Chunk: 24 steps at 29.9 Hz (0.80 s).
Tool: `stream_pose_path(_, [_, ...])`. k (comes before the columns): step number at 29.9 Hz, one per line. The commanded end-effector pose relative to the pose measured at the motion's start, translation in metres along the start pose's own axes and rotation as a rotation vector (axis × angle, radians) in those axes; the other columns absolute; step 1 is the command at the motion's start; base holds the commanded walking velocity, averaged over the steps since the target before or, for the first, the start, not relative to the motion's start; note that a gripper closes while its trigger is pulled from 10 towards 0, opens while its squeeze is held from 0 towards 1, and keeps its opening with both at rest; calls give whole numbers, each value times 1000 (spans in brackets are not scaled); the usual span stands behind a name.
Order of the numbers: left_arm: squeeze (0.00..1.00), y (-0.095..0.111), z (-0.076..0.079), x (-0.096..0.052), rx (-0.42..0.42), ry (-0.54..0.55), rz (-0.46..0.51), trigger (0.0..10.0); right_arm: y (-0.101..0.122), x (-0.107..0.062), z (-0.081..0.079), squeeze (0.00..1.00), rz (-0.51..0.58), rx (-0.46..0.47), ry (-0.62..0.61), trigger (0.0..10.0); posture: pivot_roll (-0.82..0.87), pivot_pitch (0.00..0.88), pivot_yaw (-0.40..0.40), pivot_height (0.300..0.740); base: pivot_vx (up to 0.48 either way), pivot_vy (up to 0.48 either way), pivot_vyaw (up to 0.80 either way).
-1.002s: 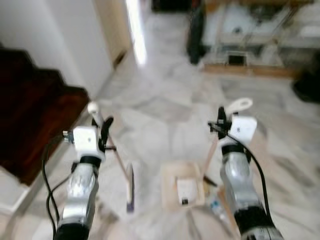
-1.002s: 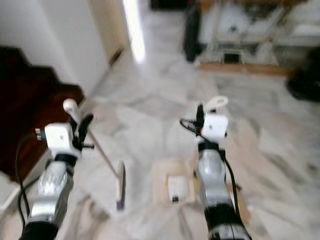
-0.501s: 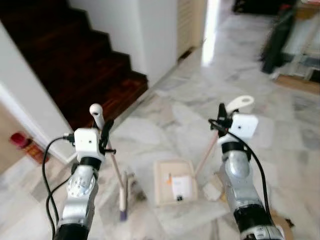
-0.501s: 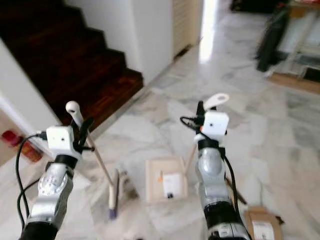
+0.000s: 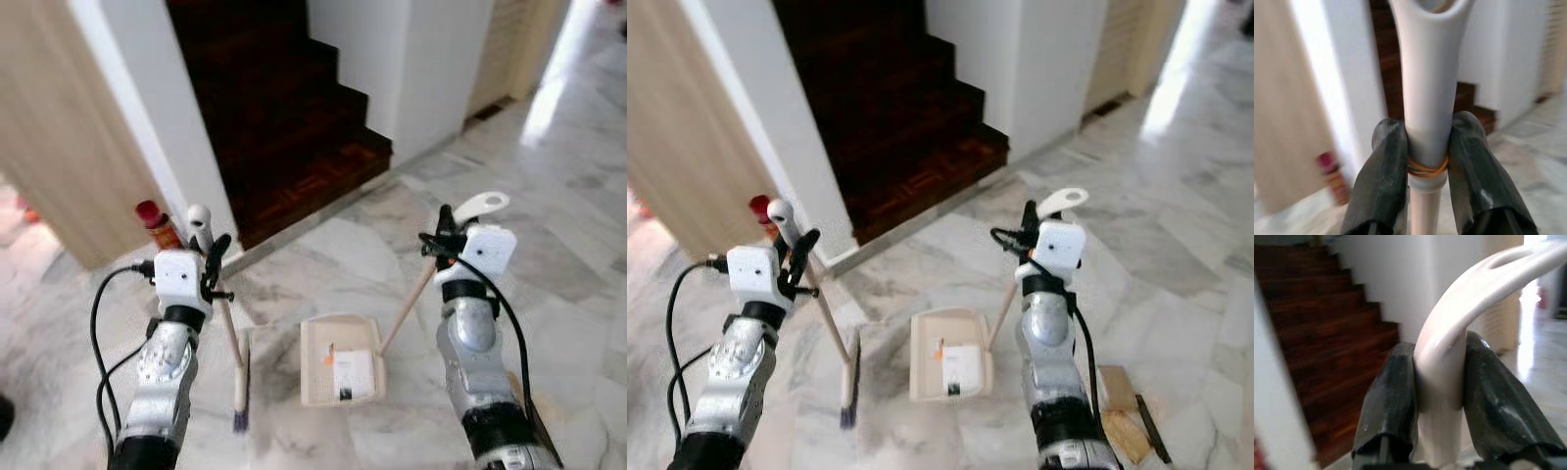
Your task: Sweep floor
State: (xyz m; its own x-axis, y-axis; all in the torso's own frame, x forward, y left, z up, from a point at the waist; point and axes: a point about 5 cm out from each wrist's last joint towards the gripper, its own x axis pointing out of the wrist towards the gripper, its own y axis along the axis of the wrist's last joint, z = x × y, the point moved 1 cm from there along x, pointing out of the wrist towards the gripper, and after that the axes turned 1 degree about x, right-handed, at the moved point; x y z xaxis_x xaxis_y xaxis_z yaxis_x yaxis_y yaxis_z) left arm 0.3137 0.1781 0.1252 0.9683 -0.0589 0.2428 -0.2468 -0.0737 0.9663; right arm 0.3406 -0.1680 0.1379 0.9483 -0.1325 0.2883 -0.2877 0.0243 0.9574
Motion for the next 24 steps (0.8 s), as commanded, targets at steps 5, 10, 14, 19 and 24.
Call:
stream_pose_path(5, [0,9,-1,6,17,-6,44,10000,15,7,-6,0,64,16,12,10000,-121,30,96,740,0,0,800])
stream_pose_path(10, [0,10,0,7,20,-7,45,10000,16,8,-6,0,65,25,7,10000,-95,43,97,740,0,0,800])
stream_pose_path(14, [0,14,1,8,28,-5,63,10000,15,7,-9,0,60,31,20,10000,-62,48,82,740,0,0,800])
stream_pose_path(19, [0,14,0,5,29,4,63,10000,18,7,-10,0,66,34,32,10000,-52,61,62,740,0,0,800])
stream_pose_path(24, [0,10,-4,-1,38,27,50,10000,17,6,-10,0,61,39,47,10000,-45,67,43,740,0,0,604])
